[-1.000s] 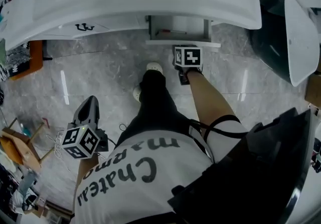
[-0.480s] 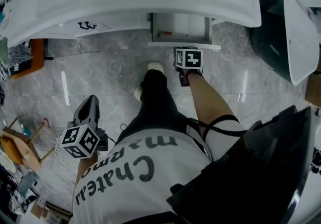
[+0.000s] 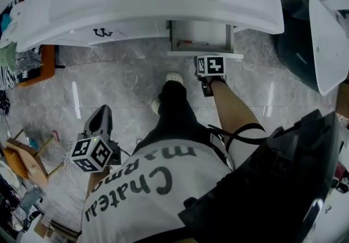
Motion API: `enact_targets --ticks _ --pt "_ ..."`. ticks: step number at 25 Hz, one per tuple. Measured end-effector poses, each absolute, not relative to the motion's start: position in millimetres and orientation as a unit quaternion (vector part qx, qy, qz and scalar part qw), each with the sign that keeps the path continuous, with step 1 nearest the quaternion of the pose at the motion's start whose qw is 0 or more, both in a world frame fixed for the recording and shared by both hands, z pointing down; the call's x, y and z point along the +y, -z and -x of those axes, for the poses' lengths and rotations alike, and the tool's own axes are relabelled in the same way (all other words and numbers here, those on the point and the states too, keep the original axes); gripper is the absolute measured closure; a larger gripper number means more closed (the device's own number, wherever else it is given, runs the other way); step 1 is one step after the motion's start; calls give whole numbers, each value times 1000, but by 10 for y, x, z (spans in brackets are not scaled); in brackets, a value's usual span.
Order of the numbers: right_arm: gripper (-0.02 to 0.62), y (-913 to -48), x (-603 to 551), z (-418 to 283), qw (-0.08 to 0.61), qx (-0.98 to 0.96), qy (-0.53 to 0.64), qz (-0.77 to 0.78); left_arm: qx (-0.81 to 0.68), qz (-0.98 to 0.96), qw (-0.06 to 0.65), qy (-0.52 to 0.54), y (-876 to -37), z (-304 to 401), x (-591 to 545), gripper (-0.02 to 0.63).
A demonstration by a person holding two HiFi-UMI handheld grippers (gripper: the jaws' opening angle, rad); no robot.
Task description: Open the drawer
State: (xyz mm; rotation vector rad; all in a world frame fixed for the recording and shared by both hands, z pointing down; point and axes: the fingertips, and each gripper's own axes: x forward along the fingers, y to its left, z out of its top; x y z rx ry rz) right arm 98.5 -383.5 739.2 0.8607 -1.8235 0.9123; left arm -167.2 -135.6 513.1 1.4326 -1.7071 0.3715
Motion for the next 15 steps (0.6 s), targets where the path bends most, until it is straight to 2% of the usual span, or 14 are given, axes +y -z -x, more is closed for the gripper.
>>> enact_targets --ticks 1,3,9,13,15 --pt "442 -7395 -3817 -1013 460 -734 -364 -342 -684 -575 424 -149 -5109 1686 -1369 598" --pt "374 -7387 -3764 -1084 480 -729 -355 -334 -685 -578 418 -145 -5073 1710 -1402 598" --pt "399 -7072 -3684 -1159 464 -750 -337 -331 -679 -600 402 -132 -4973 1712 -1587 598" --pt "399 -6652 -3765 -1311 428 -764 -336 -347 -664 -632 382 -116 -4848 1581 -1849 598" --pt "430 -6406 -3800 -1423 402 -768 -337 -366 -657 -648 372 -104 -4748 1501 -1954 598"
